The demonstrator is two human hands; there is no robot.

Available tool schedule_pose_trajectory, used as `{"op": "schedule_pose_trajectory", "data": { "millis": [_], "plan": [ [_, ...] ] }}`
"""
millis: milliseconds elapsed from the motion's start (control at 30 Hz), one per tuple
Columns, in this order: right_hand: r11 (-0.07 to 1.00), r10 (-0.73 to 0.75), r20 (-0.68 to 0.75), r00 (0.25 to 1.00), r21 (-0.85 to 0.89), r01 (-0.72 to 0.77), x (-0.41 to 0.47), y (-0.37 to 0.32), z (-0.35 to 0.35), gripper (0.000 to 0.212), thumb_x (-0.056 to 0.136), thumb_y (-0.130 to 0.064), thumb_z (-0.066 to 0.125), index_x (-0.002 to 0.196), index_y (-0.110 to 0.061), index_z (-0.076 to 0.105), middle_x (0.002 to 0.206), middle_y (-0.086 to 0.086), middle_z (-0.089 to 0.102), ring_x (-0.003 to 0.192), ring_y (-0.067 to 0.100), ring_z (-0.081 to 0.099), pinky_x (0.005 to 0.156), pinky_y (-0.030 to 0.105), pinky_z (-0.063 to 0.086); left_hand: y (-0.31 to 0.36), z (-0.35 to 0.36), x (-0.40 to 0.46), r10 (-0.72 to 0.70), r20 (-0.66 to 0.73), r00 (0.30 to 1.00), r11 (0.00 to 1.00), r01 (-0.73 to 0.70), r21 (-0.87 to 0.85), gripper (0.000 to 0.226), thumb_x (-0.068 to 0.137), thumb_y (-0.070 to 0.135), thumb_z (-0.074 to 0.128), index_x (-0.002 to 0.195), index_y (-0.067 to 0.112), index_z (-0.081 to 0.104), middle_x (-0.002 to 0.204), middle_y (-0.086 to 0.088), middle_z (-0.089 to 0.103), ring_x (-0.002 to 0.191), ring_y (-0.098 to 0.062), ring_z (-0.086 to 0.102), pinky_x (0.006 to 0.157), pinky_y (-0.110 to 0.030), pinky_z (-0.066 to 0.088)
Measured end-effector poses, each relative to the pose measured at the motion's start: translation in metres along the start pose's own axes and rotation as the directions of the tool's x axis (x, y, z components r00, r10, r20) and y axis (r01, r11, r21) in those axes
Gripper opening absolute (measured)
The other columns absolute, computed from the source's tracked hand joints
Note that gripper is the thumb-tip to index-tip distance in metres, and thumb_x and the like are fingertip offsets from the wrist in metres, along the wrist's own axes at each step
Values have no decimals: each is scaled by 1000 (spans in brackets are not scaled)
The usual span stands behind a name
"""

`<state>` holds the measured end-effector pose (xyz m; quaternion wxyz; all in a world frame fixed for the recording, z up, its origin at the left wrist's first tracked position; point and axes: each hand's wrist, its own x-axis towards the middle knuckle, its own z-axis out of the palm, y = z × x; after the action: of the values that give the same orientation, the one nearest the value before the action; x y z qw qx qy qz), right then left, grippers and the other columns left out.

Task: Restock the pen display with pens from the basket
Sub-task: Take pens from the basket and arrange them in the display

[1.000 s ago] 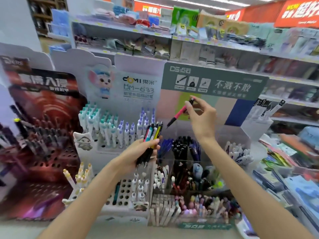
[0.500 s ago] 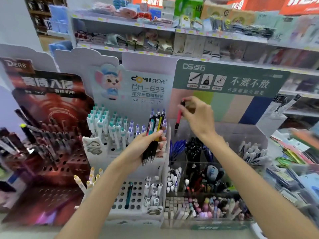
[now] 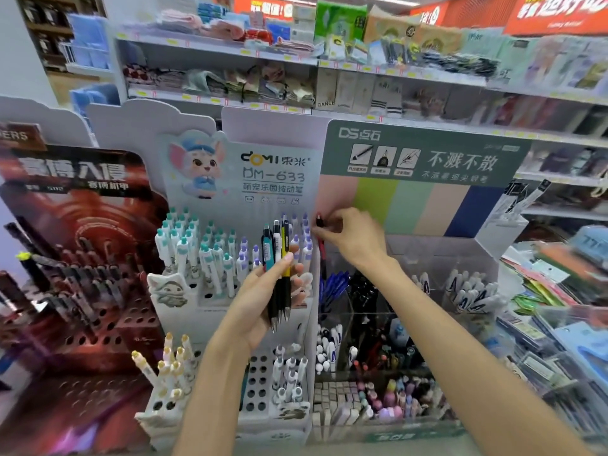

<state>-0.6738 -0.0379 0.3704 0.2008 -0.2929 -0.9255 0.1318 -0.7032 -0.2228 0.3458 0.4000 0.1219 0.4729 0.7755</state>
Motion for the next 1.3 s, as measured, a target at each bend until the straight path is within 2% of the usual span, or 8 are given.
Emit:
{"op": "schedule_pose_trajectory", "data": {
  "millis": [100,267,467,600,800,933,1100,1300],
  "plan": [
    [976,39,-104,994,215,-16,-13,-8,-19,44,87,-59,53,97,-19,69,87,-6,68,81,13,63,72,30,51,1,5,0,19,57,998,993,-25,117,21,95,26,54,106,13,66,65,7,60,51,-5,52,44,-17,44],
    [778,8,303,953,596,-196,-45,-17,-43,22,82,-51,63,90,-32,71,79,-5,69,58,-1,56,60,14,39,-5,11,2,-9,104,995,944,-26,328,19,96,31,50,101,15,60,70,7,67,53,-5,55,44,-17,42],
    [502,96,381,920,779,-375,-54,-6,-38,22,86,-24,68,104,-13,64,85,-5,67,68,3,60,68,20,46,-7,17,1,-29,127,992,958,-9,285,25,97,31,48,108,16,63,90,1,75,72,-9,71,59,-19,55],
    [274,239,177,955,931,-241,-52,3,-49,12,86,-17,66,96,-15,59,82,-5,66,66,3,63,59,13,49,-5,16,4,29,-6,1000,988,-28,149,24,98,24,48,107,10,66,91,-1,76,80,-13,73,63,-21,58],
    [658,321,-487,812,731,178,-35,21,-60,15,85,-19,71,92,-16,58,83,-3,67,78,12,68,73,23,55,1,3,5,123,-151,981,978,-94,185,18,97,22,52,92,15,68,68,5,71,53,-4,64,51,-18,53],
    [844,78,-332,940,525,115,-23,15,-33,20,81,-17,75,97,-11,63,87,-3,67,79,8,66,74,15,53,-1,4,6,86,-111,990,979,-63,193,18,96,24,53,101,13,66,66,4,56,44,-4,49,44,-17,45],
    [875,94,69,993,470,-115,1,9,-8,29,78,-14,77,102,-8,64,96,7,69,90,21,66,86,40,54,-5,5,6,43,-41,998,978,-34,204,19,99,22,49,107,13,63,59,8,47,42,-2,37,37,-13,29],
    [967,83,37,996,239,-89,5,5,-2,19,79,-21,75,88,-6,70,89,7,71,86,24,66,79,38,54,-5,6,9,11,-66,998,970,5,243,32,101,28,42,75,10,48,59,3,43,40,-3,31,33,-13,23]
  ]
}}
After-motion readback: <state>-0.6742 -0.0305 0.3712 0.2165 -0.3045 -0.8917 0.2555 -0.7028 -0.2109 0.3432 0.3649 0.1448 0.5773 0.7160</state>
